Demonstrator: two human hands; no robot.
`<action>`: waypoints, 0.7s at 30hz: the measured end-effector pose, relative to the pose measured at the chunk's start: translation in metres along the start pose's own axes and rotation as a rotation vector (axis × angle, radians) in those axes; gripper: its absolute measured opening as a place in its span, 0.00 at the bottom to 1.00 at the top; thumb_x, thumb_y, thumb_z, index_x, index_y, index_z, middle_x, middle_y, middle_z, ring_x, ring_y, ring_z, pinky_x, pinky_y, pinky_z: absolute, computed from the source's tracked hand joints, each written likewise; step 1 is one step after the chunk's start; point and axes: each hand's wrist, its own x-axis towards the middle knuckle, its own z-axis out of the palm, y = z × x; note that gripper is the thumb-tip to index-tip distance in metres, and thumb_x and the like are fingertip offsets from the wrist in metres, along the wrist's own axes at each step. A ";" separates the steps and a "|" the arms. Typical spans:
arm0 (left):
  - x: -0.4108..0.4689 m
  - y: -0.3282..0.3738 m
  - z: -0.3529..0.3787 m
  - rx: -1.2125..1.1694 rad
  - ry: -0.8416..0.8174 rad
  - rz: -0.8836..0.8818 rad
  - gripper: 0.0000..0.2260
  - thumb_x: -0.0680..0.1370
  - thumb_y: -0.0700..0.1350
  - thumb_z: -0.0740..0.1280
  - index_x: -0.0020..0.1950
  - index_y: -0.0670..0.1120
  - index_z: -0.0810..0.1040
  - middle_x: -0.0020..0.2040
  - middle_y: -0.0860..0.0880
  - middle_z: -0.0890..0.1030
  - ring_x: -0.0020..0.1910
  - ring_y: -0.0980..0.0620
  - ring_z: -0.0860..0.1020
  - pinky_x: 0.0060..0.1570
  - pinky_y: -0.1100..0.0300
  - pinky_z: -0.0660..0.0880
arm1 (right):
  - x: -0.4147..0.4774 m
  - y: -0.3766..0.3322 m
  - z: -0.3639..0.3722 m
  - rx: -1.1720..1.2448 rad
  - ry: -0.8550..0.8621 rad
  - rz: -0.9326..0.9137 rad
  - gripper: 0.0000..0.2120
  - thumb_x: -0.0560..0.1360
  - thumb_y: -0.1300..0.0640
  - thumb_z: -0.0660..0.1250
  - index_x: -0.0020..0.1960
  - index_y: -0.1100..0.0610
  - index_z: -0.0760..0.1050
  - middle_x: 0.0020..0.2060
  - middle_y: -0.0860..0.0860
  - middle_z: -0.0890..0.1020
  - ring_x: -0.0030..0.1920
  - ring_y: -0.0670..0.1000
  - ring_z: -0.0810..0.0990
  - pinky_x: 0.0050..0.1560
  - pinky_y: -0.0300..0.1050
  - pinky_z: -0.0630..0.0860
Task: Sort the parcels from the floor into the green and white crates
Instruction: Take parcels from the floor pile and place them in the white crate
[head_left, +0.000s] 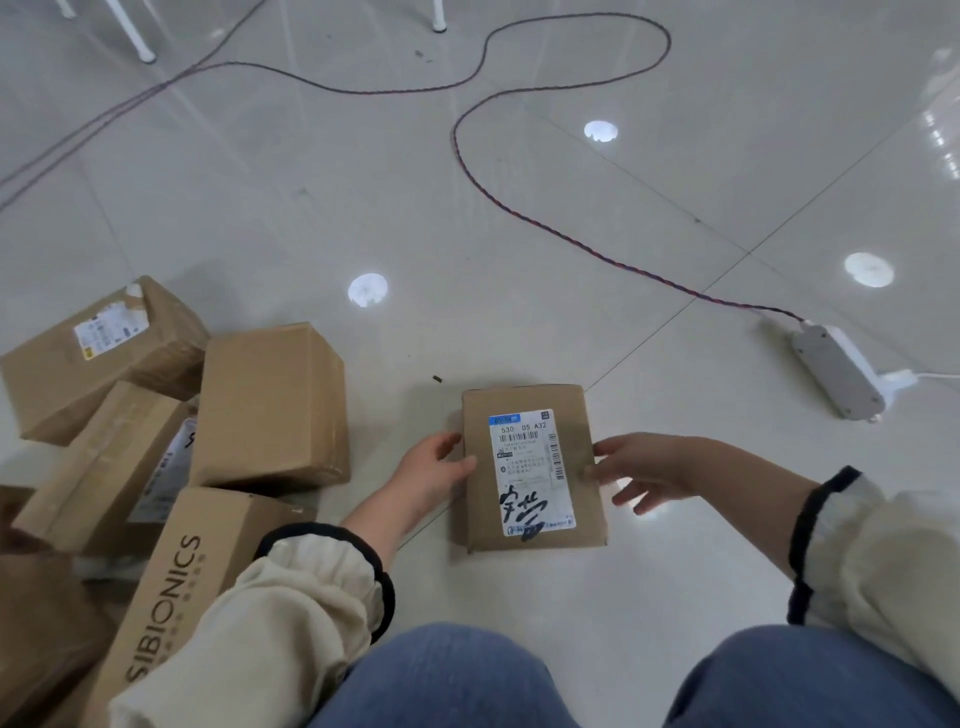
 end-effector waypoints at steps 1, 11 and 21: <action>-0.001 -0.002 -0.002 0.034 0.019 -0.050 0.19 0.78 0.45 0.67 0.68 0.44 0.71 0.65 0.46 0.75 0.61 0.46 0.74 0.51 0.53 0.73 | 0.002 0.000 -0.001 0.067 0.053 -0.038 0.25 0.77 0.58 0.66 0.72 0.53 0.64 0.61 0.56 0.76 0.49 0.57 0.77 0.45 0.48 0.76; 0.002 -0.020 0.003 -0.181 -0.063 -0.045 0.11 0.77 0.41 0.69 0.57 0.46 0.73 0.47 0.53 0.81 0.29 0.62 0.79 0.29 0.67 0.70 | 0.011 0.000 0.006 0.236 0.205 -0.130 0.20 0.75 0.71 0.64 0.65 0.61 0.71 0.46 0.59 0.81 0.42 0.57 0.81 0.42 0.44 0.81; -0.035 -0.005 0.024 -0.505 0.021 -0.117 0.12 0.80 0.43 0.63 0.63 0.53 0.73 0.56 0.53 0.80 0.43 0.57 0.82 0.41 0.57 0.77 | -0.026 -0.003 0.011 0.230 0.440 -0.236 0.12 0.74 0.63 0.68 0.58 0.58 0.79 0.37 0.51 0.83 0.32 0.48 0.81 0.37 0.39 0.81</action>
